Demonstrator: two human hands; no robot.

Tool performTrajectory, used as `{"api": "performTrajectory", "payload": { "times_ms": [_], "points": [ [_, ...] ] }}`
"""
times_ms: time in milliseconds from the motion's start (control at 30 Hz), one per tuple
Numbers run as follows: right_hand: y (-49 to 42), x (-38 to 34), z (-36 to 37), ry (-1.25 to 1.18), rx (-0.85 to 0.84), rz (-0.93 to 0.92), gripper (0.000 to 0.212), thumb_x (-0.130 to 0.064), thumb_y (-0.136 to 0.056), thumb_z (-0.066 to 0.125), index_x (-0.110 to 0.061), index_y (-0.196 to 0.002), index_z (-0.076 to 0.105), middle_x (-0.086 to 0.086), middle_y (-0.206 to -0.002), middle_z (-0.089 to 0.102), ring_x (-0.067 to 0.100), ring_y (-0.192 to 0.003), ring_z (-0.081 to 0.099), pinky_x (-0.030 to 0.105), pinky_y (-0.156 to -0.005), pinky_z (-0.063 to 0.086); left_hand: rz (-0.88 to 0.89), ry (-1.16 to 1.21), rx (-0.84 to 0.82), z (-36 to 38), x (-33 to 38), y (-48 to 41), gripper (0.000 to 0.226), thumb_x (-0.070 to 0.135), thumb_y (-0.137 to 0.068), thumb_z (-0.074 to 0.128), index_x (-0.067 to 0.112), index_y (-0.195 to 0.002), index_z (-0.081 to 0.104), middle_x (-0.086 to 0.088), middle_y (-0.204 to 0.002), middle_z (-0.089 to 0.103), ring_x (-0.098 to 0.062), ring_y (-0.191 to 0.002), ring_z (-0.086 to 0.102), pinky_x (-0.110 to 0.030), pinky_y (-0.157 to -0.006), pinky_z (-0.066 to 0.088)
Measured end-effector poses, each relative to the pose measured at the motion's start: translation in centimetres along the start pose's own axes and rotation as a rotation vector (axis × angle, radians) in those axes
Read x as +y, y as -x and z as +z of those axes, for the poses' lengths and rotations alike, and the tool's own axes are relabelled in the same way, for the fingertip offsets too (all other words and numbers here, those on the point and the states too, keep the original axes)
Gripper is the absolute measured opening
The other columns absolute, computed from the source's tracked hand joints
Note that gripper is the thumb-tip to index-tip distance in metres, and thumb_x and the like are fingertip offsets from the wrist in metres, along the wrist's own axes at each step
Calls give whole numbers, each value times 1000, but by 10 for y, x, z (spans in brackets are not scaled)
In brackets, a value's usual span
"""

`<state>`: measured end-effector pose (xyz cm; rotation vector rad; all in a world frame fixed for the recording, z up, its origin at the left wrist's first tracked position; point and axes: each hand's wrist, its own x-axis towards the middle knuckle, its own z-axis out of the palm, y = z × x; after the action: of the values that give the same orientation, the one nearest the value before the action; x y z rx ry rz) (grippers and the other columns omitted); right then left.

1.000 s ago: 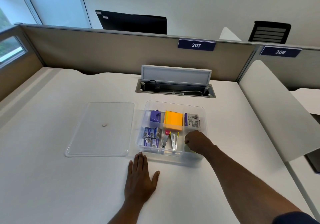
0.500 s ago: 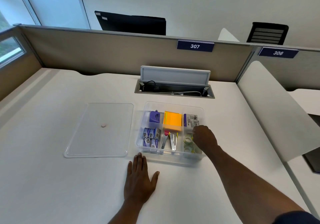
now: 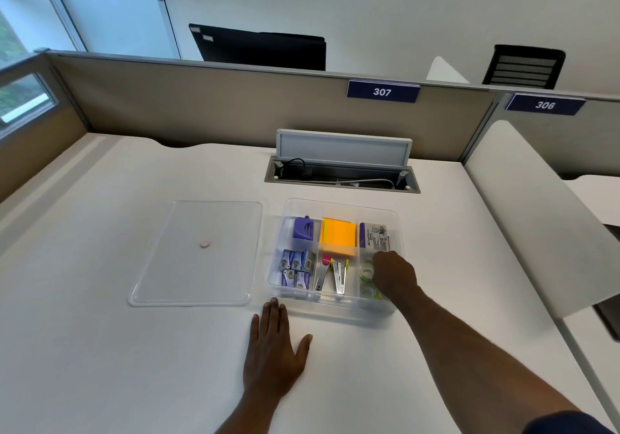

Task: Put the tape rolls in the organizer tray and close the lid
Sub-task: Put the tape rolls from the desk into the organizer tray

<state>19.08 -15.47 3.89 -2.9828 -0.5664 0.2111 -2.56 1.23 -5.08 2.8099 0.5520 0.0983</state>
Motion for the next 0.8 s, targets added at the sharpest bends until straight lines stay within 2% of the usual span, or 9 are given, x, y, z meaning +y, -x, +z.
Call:
{"api": "performTrajectory", "payload": {
  "times_ms": [167, 267, 367, 500, 600, 667, 800],
  "points": [
    [-1, 0, 0, -120, 7, -10, 27, -15, -89, 55, -13, -114, 66, 11, -119, 67, 30, -110, 63, 39, -93, 53, -6, 3, 2, 0, 0, 0, 84, 65, -87, 23, 8, -149, 18, -10, -159, 17, -23, -147, 11, -40, -120, 9],
    [1, 0, 0, -183, -3, -29, 25, -15, -87, 56, -15, -107, 71, 9, -117, 69, 29, -109, 64, 36, -92, 52, -6, 0, 1, 0, 0, 0, 84, 65, -87, 24, 8, -148, 20, -11, -158, 20, -24, -147, 14, -41, -120, 10],
    [2, 2, 2, -219, 7, -58, 23, -14, -87, 55, -15, -102, 73, 8, -113, 71, 28, -107, 64, 35, -92, 52, -4, -8, 1, 0, 0, 0, 84, 66, -87, 22, 9, -149, 17, -10, -159, 17, -23, -148, 11, -38, -121, 3],
    [1, 8, 3, -277, -28, -133, 21, -12, -87, 58, -13, -100, 75, 6, -107, 74, 23, -104, 65, 34, -100, 48, -7, -10, -4, -2, 1, 0, 84, 65, -87, 24, 8, -148, 20, -11, -158, 20, -24, -147, 14, -40, -121, 9],
    [0, 11, 2, -336, 7, -129, 21, -7, -84, 61, -9, -98, 75, 8, -106, 75, 25, -103, 66, 34, -99, 48, -4, -13, -12, -3, 2, 0, 83, 63, -87, 29, 5, -145, 28, -13, -156, 27, -26, -145, 21, -42, -120, 12],
    [-1, 11, 3, -362, 31, -88, 25, -6, -81, 63, -5, -105, 71, 14, -112, 71, 29, -107, 64, 35, -98, 49, 0, -21, -14, -4, 2, 0, 82, 62, -87, 30, 4, -144, 31, -14, -154, 30, -28, -144, 24, -42, -120, 11],
    [-1, 6, 6, -336, -30, -29, 49, -21, -80, 71, -3, -124, 57, 18, -125, 61, 31, -114, 59, 37, -99, 48, 3, -23, -13, -5, 2, 1, 82, 62, -87, 31, 4, -144, 31, -15, -154, 30, -28, -144, 25, -37, -116, 4]
  ]
}}
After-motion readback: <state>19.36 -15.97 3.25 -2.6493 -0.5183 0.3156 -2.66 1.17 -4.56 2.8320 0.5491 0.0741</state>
